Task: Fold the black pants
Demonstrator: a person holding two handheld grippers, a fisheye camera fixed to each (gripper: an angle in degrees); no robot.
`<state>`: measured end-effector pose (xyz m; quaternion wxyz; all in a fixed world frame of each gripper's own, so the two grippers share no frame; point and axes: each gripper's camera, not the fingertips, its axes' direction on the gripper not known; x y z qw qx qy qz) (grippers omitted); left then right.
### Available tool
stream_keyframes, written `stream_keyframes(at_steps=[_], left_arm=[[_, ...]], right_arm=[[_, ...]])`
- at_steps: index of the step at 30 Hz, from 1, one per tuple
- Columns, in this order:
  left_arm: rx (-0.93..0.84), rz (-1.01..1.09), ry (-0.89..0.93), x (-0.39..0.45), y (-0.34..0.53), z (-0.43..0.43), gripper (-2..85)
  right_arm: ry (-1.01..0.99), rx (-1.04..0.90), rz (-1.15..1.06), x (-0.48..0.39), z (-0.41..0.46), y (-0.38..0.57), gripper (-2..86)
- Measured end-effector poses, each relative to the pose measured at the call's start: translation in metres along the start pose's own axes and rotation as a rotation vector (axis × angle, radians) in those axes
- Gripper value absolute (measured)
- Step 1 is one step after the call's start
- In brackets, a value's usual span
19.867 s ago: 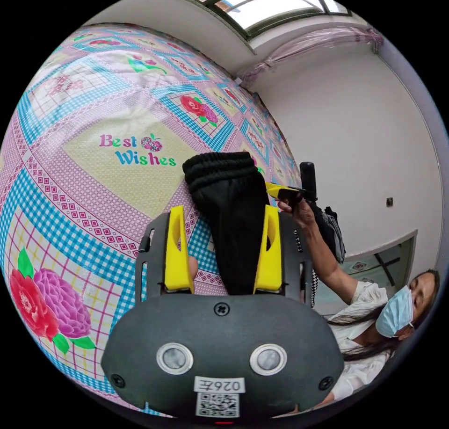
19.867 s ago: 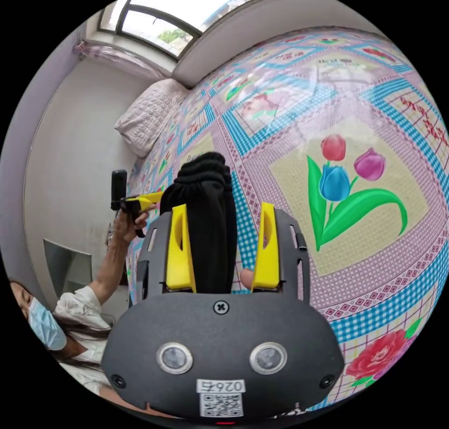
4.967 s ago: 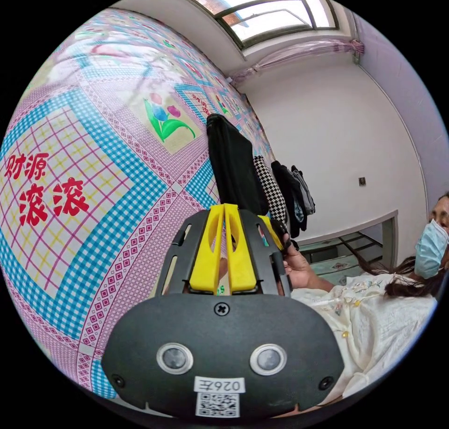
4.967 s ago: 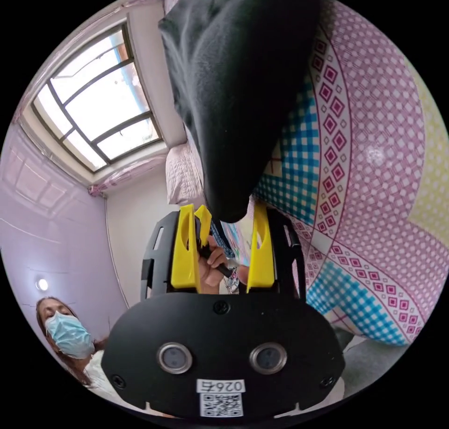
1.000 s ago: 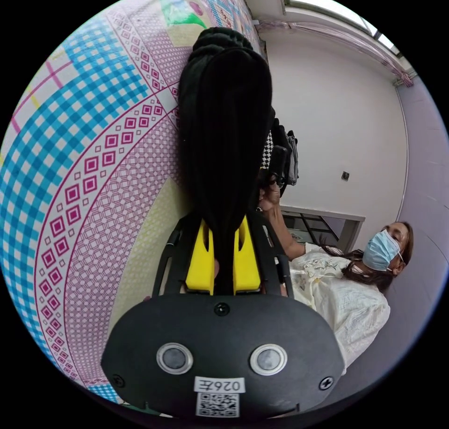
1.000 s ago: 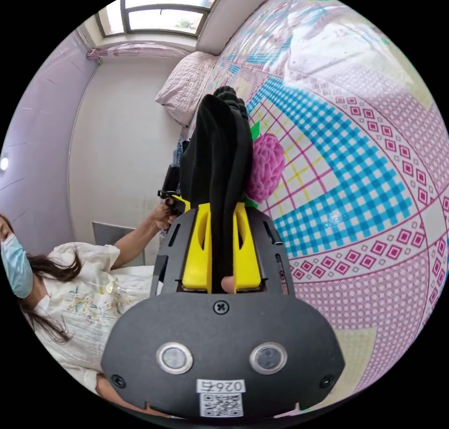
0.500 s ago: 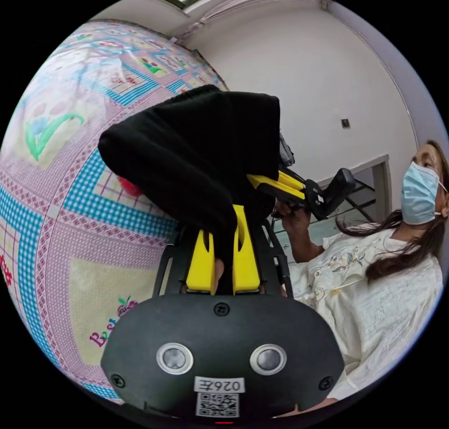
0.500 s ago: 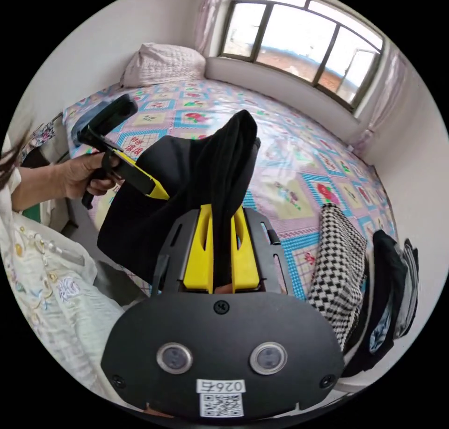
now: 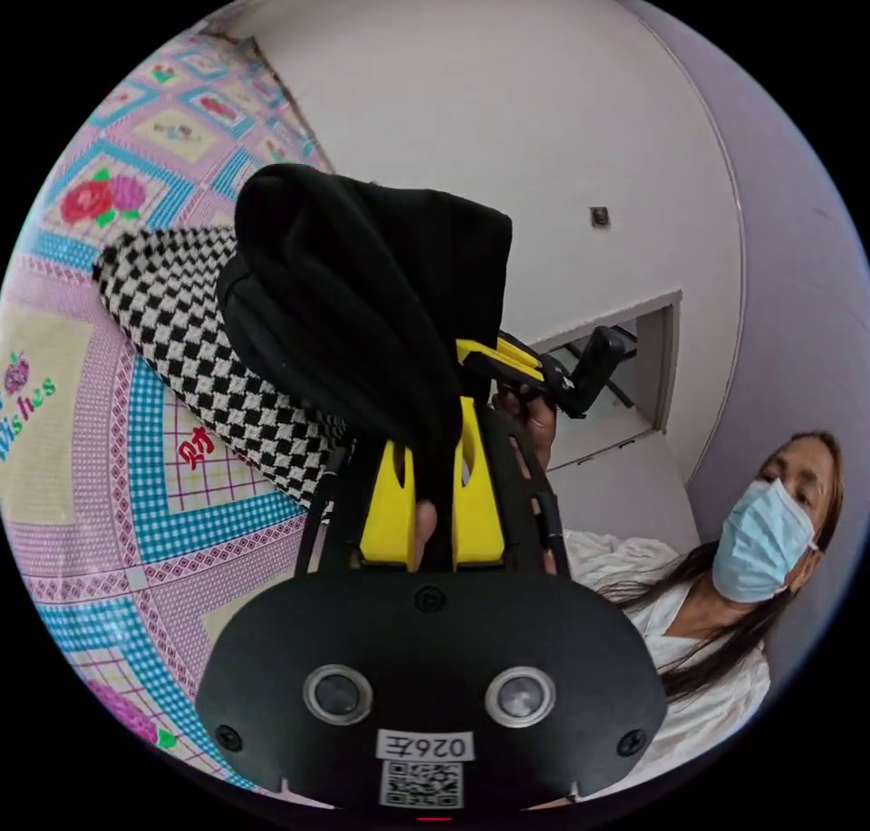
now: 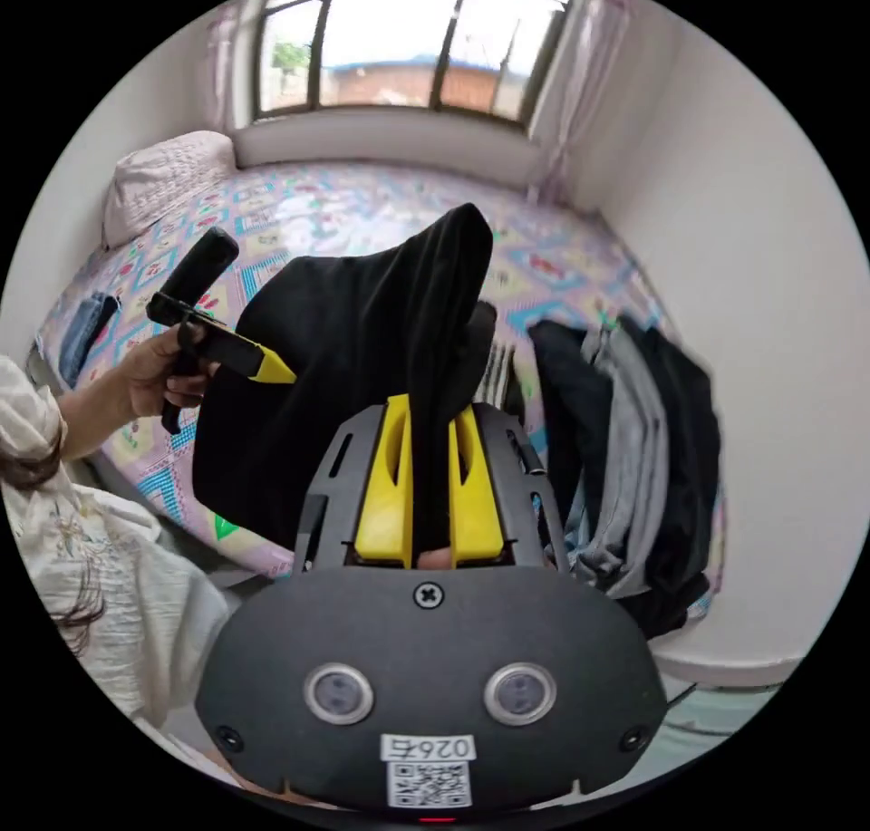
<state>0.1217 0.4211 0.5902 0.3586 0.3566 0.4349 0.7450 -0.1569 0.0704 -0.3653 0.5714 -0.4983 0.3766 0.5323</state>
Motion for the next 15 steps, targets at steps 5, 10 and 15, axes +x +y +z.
stream_keyframes(at_steps=[5,10,15], left_arm=[[-0.016,-0.413,0.251,-0.154,0.014,0.082,6.0],[0.038,-0.332,0.207,-0.147,0.016,0.062,6.2],[0.019,-0.291,0.137,-0.136,0.0,0.056,6.3]], right_arm=[[-0.344,-0.496,0.233,0.128,0.226,0.06,2.9],[-0.379,-0.396,0.19,0.12,0.23,0.064,3.1],[-0.242,-0.415,0.105,0.09,0.229,0.045,3.0]])
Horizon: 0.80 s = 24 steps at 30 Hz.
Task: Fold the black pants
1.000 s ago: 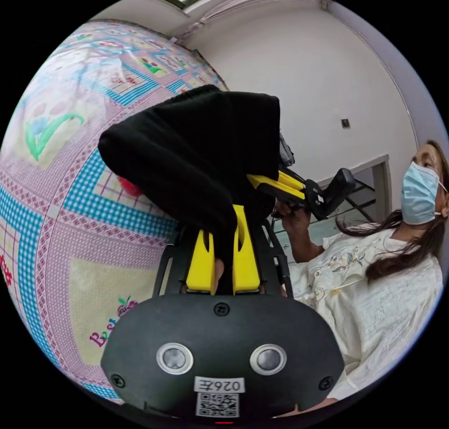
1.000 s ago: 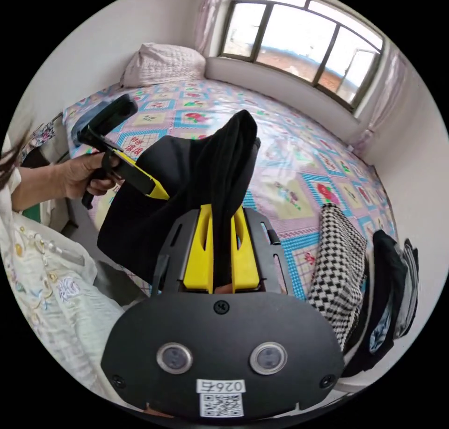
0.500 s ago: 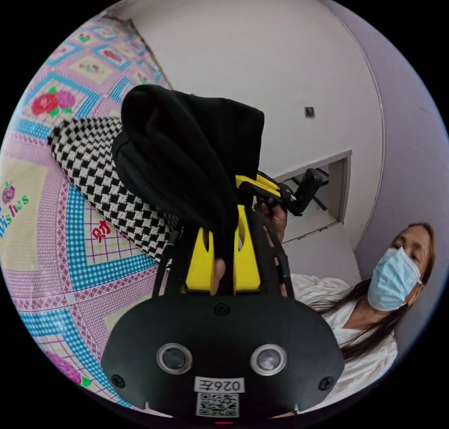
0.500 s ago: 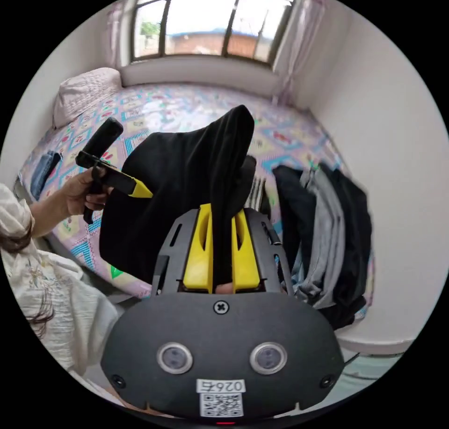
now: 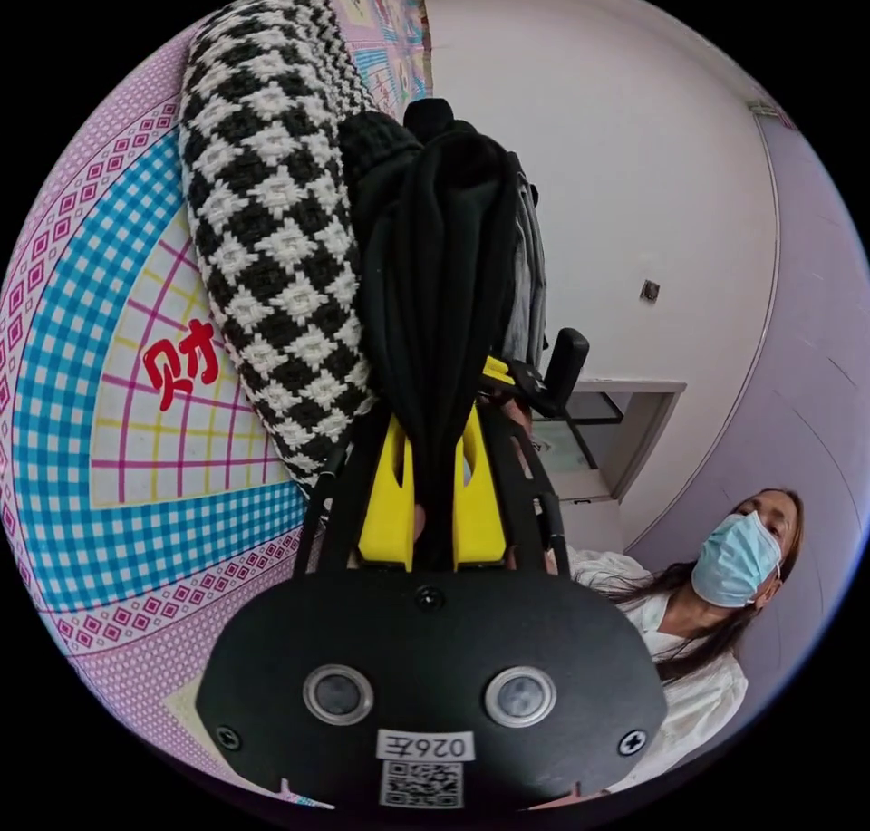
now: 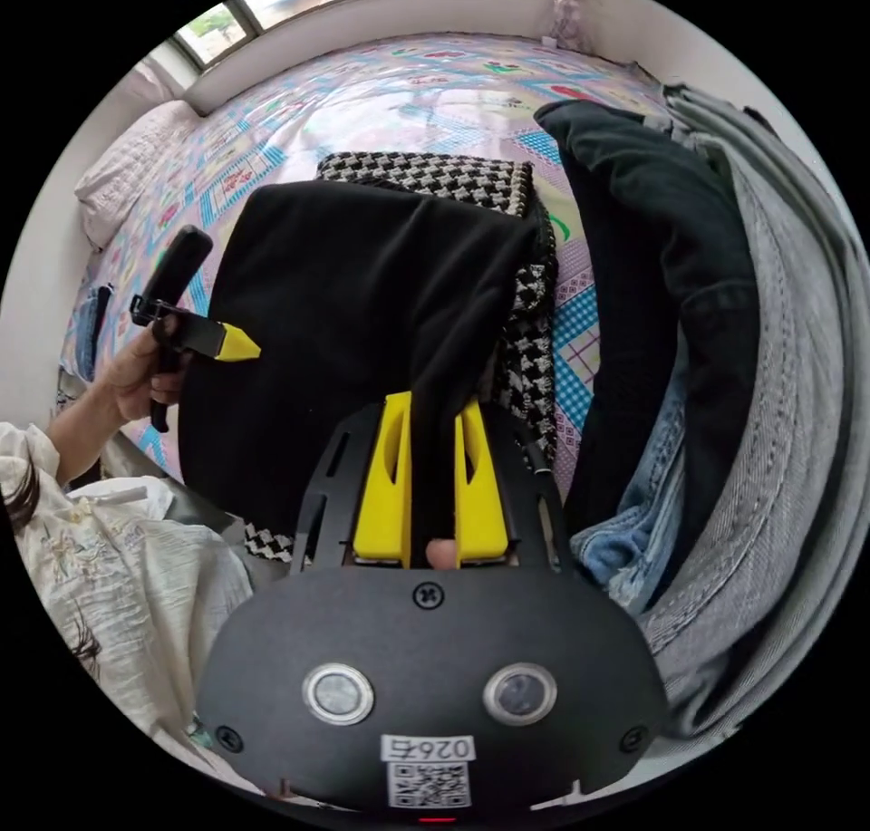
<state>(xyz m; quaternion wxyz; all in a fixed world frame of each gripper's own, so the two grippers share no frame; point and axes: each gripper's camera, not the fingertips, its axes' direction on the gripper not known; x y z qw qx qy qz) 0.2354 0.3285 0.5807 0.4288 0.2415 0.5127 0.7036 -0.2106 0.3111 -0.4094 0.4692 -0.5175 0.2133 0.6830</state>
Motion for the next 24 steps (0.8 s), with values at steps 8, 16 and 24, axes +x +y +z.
stream_keyframes(at_steps=[8,16,24], left_arm=[[0.048,0.005,-0.126,0.033,-0.012,0.007,6.3],[0.049,-0.012,-0.004,0.028,-0.025,-0.009,7.6],[0.117,-0.037,0.072,0.028,-0.003,-0.047,2.8]], right_arm=[[0.547,0.062,-0.099,-0.098,-0.012,-0.024,2.6],[0.56,-0.038,0.062,-0.064,0.045,-0.033,4.4],[0.812,0.213,0.175,-0.077,0.017,0.018,-0.7]])
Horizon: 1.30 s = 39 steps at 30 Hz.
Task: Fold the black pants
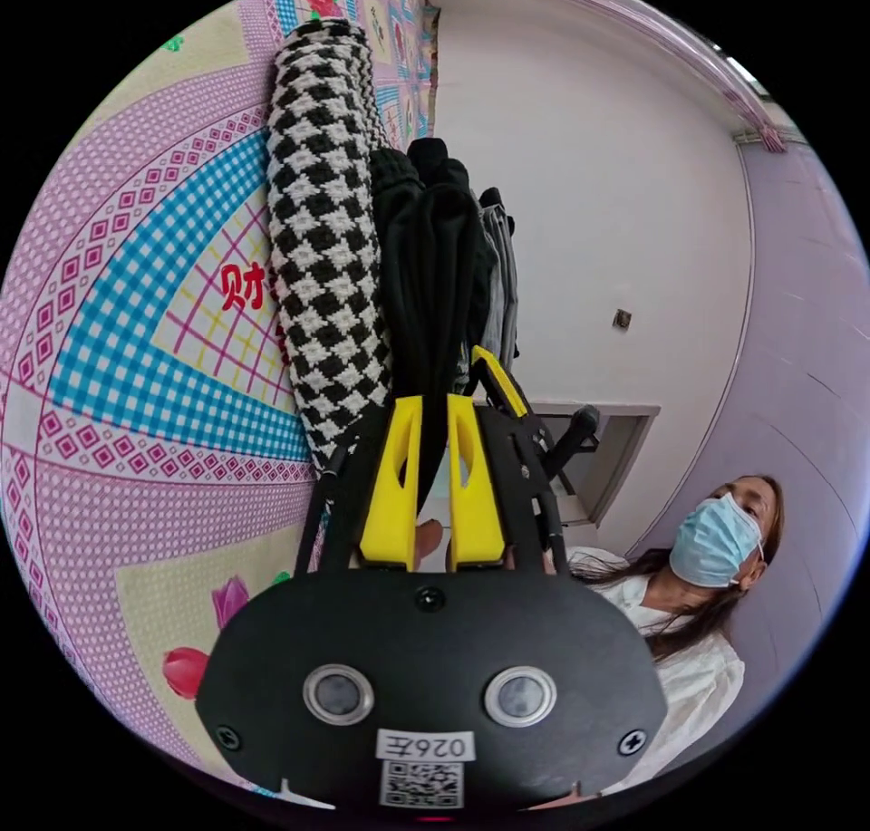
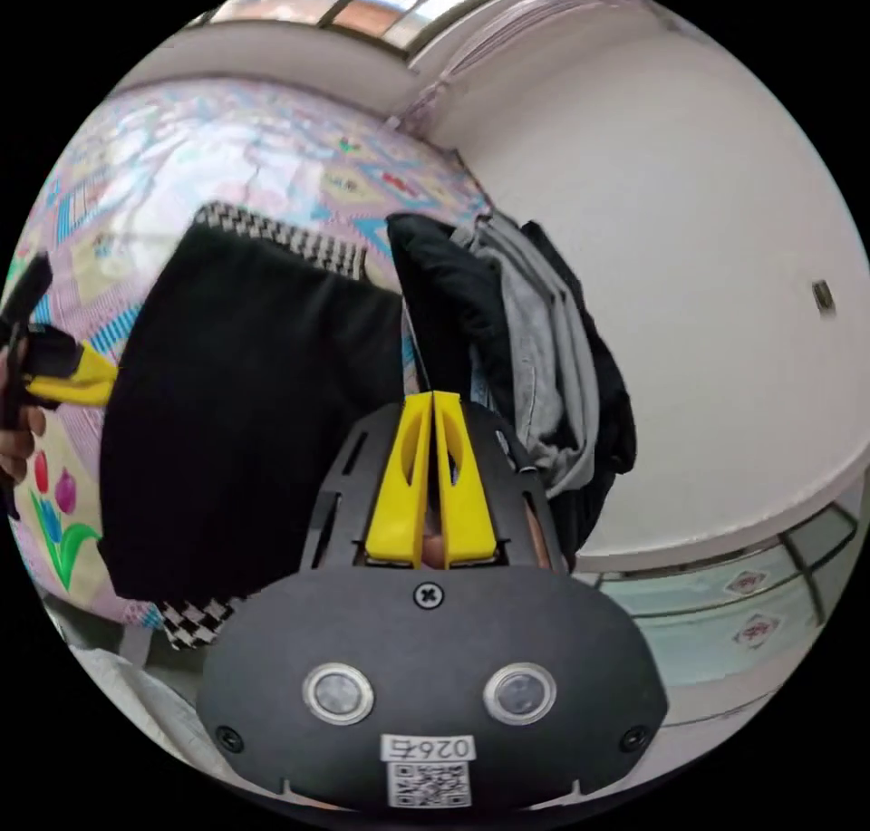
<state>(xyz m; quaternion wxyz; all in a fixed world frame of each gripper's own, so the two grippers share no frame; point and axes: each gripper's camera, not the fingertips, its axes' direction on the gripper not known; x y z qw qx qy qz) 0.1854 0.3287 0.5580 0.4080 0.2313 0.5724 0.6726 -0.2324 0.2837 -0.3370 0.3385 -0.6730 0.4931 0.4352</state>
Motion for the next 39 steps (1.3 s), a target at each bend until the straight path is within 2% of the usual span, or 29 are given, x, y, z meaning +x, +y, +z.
stream_keyframes(at_steps=[2,4,6,8,10,13,18,21,25,32,39], left_arm=[[0.012,0.02,0.02,0.006,0.006,-0.007,0.1],[0.044,0.052,0.027,0.016,0.014,-0.017,-0.7],[0.063,0.086,0.013,0.027,0.019,-0.024,-0.9],[0.069,0.11,-0.026,0.039,0.025,-0.031,-0.9],[0.083,0.144,-0.128,0.057,0.038,-0.047,-1.0],[0.134,0.172,-0.312,0.079,0.061,-0.075,-1.0],[0.25,0.181,-0.641,0.109,0.114,-0.122,-1.0],[0.33,0.208,-0.812,0.131,0.153,-0.147,-1.0],[0.442,0.24,-0.992,0.158,0.219,-0.188,-1.0],[0.608,0.119,-1.084,0.161,0.347,-0.277,-1.0],[0.862,-0.092,-1.083,0.148,0.459,-0.346,-1.0]], right_arm=[[-0.076,0.123,0.065,0.011,-0.008,-0.002,-0.8],[-0.149,0.155,0.094,0.012,0.014,-0.012,-0.9],[-0.244,0.122,0.141,0.011,0.064,-0.023,-0.9],[-0.38,-0.07,0.116,-0.002,0.157,-0.036,-0.9],[-0.397,-0.044,0.165,0.007,0.174,-0.03,-0.9],[-0.374,-0.004,0.227,0.034,0.165,-0.016,-0.9],[-0.336,0.333,0.342,0.061,0.081,0.04,-0.9],[-0.457,0.503,0.358,0.046,0.033,0.076,-0.9],[-0.666,0.588,0.243,-0.017,-0.022,0.099,-0.9],[-0.899,0.523,-0.11,-0.159,-0.1,0.096,-0.9],[-1.111,0.428,-0.341,-0.229,-0.117,0.088,-0.9]])
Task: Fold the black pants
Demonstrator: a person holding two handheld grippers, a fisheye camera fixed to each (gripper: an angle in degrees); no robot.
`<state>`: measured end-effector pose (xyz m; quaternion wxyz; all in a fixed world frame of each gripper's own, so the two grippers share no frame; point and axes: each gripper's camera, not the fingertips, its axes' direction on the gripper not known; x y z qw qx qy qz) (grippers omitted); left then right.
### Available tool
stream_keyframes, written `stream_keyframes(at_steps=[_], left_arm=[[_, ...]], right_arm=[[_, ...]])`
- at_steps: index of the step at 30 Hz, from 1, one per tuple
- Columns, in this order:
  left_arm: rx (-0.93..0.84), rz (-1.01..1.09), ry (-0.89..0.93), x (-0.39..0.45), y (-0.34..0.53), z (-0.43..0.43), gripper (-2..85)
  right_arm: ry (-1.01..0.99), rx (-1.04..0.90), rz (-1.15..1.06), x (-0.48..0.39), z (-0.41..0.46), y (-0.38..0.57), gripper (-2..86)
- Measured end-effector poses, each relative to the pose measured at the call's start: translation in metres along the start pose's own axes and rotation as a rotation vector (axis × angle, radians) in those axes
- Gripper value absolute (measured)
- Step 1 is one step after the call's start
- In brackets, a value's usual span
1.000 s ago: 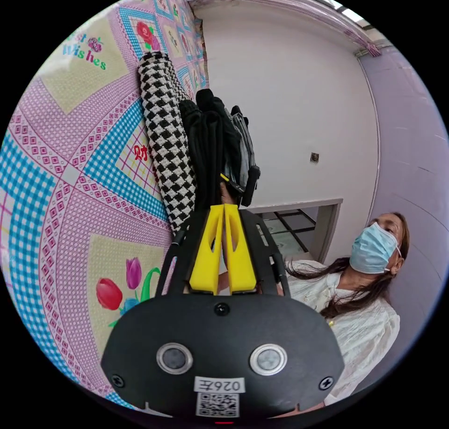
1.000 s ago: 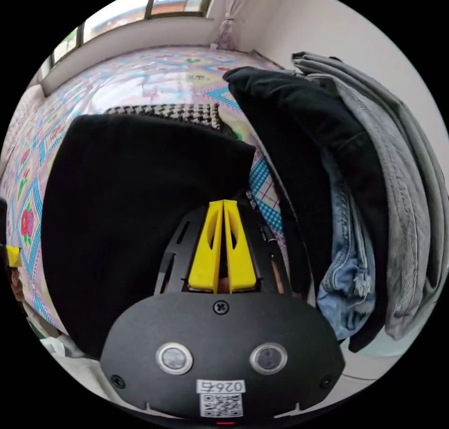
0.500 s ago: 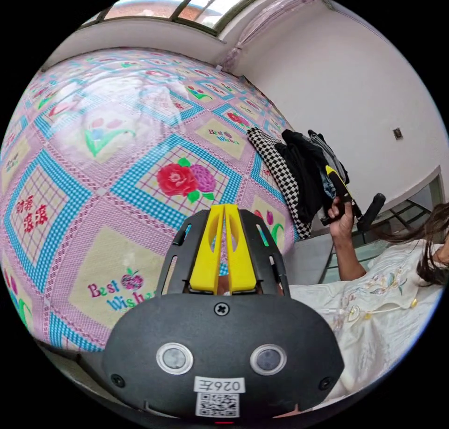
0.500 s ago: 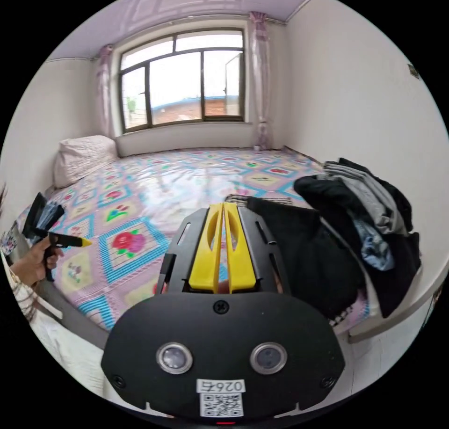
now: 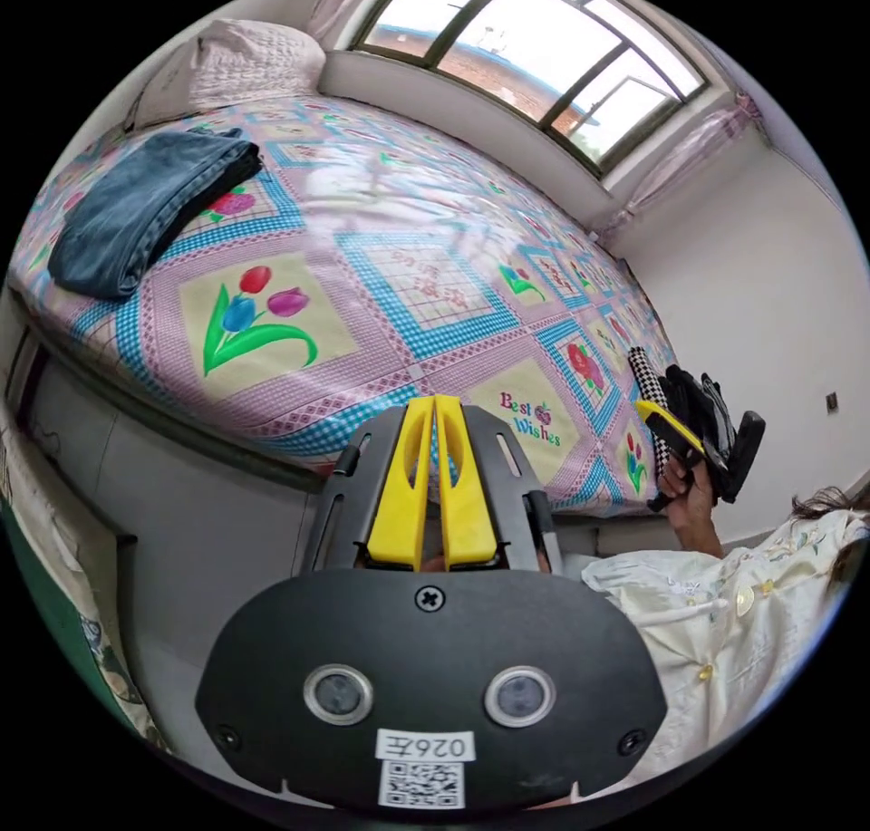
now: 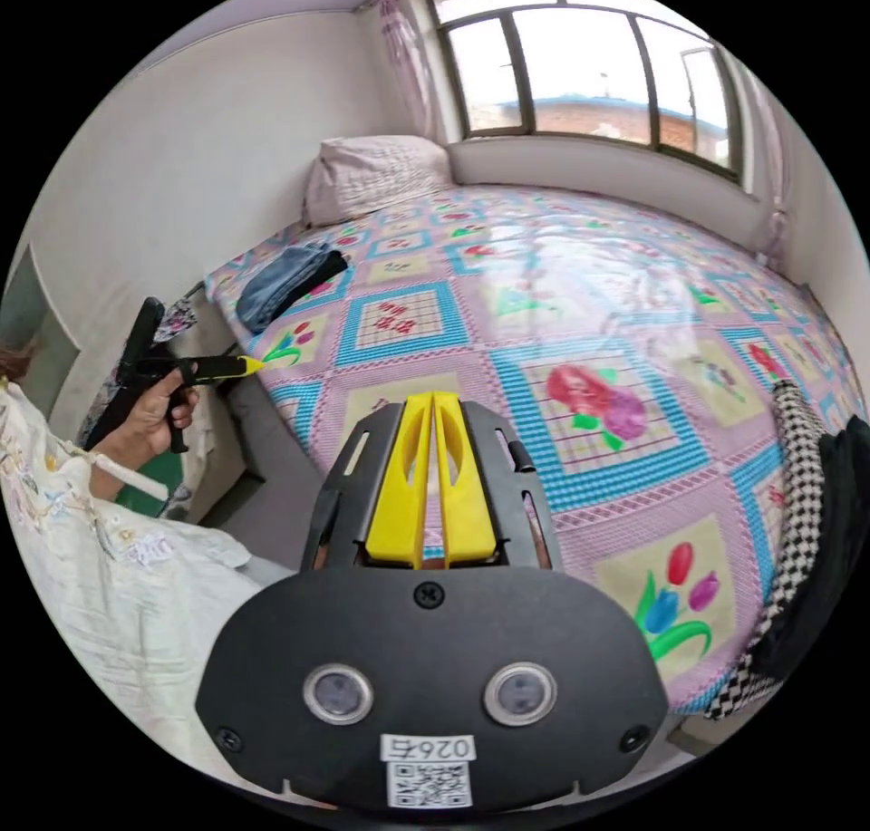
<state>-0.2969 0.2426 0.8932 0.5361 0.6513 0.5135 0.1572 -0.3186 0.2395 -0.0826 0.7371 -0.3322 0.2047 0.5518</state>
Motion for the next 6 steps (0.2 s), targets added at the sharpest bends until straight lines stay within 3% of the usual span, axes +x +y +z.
stream_keyframes(at_steps=[6], left_arm=[[0.096,-0.067,-0.182,0.002,0.0,-0.026,-1.0]], right_arm=[[-0.447,-0.11,0.14,0.074,0.045,0.004,-0.9]])
